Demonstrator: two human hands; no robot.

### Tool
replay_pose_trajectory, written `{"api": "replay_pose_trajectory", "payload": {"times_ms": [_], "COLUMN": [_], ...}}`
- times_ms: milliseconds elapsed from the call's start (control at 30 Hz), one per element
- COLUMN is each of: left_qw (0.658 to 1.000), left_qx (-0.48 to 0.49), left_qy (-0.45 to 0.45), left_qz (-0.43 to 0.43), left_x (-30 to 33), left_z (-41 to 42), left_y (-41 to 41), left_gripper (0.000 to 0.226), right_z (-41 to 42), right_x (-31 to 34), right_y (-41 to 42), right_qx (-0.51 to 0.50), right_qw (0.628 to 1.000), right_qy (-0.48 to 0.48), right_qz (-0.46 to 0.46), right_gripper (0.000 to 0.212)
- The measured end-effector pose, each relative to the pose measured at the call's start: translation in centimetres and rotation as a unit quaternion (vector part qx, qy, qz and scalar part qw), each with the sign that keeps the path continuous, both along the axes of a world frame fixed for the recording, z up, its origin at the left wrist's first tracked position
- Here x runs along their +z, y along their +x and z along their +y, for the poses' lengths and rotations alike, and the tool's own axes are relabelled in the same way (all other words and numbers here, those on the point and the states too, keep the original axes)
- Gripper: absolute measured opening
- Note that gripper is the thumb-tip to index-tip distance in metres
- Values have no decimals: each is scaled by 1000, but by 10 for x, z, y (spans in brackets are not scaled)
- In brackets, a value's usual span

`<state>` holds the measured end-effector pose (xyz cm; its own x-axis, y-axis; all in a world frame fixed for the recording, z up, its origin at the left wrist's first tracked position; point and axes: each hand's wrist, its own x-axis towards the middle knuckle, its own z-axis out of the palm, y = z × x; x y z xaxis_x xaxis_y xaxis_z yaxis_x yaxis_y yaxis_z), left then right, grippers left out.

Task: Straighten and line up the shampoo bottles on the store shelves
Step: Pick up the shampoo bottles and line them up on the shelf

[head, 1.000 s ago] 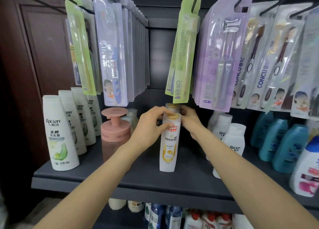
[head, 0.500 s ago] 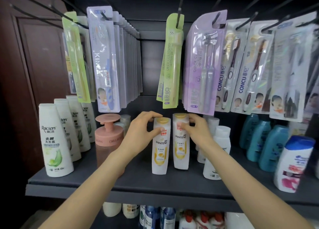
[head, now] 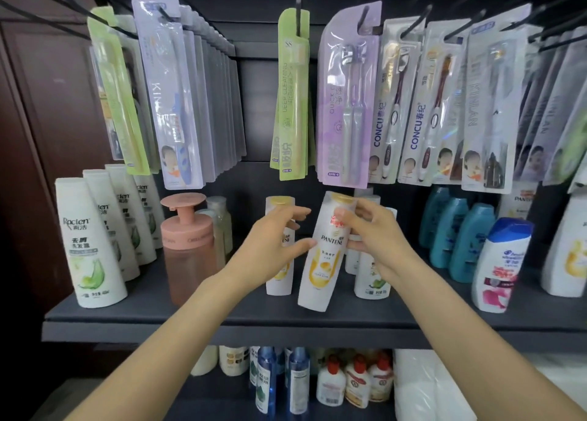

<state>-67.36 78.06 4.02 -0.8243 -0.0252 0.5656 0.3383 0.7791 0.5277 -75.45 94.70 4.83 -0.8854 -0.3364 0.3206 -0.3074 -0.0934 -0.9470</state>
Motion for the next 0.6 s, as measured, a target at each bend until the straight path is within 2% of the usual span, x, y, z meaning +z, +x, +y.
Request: {"api": "replay_pose_trajectory", "payload": {"times_ms": [100,267,400,500,600], "left_qw": [998,988,993,999,997], "left_qx": [-25,-67,-44,34,66], "left_qy": [8,64,84,17,-42], "left_qz": [-62,-126,-65,3,10], "left_x": [-5,-16,-20,-19,-18], "left_z": [7,7,7,9,9], "left_y": [1,3,10,14,18], "left_gripper": [52,39,40,47,54], "right_z": [7,14,14,8,2], "right_x": [4,8,10,8,5], "right_y": [5,12,17,23,27], "right_qx": [25,74,70,42,48], "right_qw": [999,991,991,995,993], "right_qy": [-28,-92,-94,-66,-90], "right_qz": [-24,-67,-64,-55,-62], "right_gripper": [16,23,19,16,22]}}
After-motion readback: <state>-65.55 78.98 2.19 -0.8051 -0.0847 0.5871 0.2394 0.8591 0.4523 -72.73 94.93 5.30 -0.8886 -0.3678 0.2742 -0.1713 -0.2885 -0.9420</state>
